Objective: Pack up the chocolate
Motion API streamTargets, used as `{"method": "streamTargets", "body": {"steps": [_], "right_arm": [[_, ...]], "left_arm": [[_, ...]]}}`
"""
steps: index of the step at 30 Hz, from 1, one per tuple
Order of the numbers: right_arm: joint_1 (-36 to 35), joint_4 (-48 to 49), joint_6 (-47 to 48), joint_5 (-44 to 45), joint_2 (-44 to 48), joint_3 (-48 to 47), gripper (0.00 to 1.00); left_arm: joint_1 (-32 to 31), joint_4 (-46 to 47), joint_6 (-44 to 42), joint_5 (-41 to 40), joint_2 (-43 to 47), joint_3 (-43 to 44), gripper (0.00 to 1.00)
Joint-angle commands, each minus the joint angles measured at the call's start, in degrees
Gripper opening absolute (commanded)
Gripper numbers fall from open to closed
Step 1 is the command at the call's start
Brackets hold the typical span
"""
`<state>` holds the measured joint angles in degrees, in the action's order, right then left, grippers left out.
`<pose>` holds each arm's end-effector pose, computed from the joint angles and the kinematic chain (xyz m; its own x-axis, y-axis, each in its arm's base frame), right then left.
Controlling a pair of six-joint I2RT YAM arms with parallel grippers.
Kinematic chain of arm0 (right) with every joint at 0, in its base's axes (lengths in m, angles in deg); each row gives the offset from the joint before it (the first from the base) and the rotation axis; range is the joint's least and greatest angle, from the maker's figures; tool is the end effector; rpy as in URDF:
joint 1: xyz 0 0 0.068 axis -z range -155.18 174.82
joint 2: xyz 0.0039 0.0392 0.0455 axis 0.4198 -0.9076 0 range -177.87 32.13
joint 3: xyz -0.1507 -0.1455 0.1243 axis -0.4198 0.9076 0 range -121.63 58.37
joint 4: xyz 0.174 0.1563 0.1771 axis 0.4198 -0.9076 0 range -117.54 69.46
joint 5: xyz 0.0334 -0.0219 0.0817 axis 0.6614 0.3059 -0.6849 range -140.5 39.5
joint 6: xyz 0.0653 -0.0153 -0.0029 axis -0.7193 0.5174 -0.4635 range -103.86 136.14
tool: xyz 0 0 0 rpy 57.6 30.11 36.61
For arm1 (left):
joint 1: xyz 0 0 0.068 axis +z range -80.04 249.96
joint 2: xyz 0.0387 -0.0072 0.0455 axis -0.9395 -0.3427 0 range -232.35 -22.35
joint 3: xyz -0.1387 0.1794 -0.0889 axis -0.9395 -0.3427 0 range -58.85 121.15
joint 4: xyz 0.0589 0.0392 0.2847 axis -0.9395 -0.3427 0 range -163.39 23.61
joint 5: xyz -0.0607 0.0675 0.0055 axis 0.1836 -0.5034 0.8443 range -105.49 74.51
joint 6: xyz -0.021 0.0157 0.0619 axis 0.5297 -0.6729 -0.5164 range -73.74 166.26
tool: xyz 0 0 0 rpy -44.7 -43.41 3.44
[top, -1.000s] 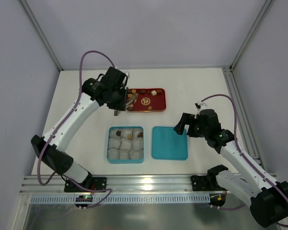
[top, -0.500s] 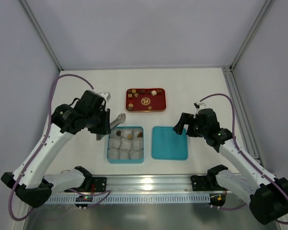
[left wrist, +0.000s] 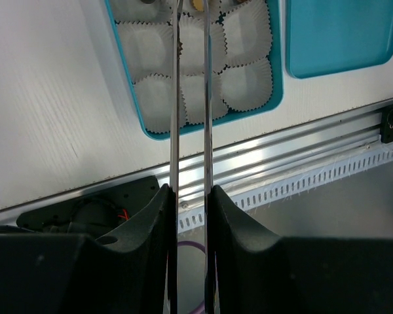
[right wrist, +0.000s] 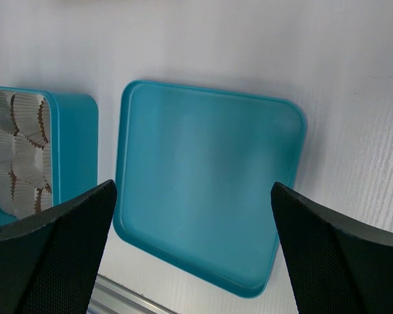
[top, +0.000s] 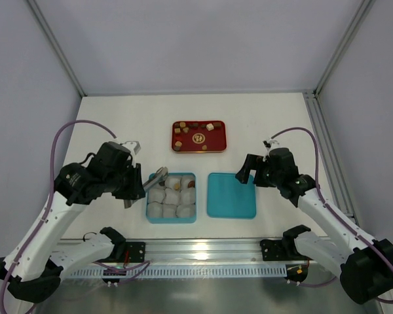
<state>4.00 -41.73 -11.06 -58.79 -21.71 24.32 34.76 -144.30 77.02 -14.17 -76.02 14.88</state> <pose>0.2409 0.1000 0.1810 -0.7525 0.1976 -0.6282 -0.1233 0.8948 0.4291 0.1552 -0.1111 0.3456 -0.8943 0.0050 -0.4475 0.1500 0.9455 -0.2891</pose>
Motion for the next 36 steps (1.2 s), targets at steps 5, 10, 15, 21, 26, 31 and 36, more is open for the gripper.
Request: {"method": "streamTargets", "body": {"steps": [5,10,15,21,26,31,36], "right_arm": [[-0.5,2.8,-0.5,-0.4,-0.7,-0.3,1.00],[-0.7,3.0,-0.6,-0.5,-0.8,-0.3,1.00],[-0.9,3.0,-0.7,-0.5,-0.9,-0.4,1.00],[-1.1,3.1,-0.9,-0.3,-1.0,-0.1,1.00],[-1.4,3.6,-1.5,-0.5,-1.0,0.1,1.00],[-1.4,3.3,-1.4,-0.2,-1.1,0.1,1.00],[-1.4,3.4,-1.5,-0.1,-1.1,0.4,1.00]], "left_arm": [[-0.2,-10.1,2.7,0.2,4.4,-3.2,0.12],[-0.2,-10.9,4.0,-0.3,6.7,-4.7,0.12],[-0.2,-11.8,4.1,-0.7,7.7,-5.4,0.12],[-0.1,-14.3,3.9,-2.8,8.8,-6.1,0.12],[-0.2,-15.0,3.5,-3.9,8.8,-6.5,0.11],[-0.2,-15.7,2.8,-3.3,8.5,-6.5,0.11],[-0.2,-17.3,2.7,-2.5,8.6,-6.6,0.11]]}}
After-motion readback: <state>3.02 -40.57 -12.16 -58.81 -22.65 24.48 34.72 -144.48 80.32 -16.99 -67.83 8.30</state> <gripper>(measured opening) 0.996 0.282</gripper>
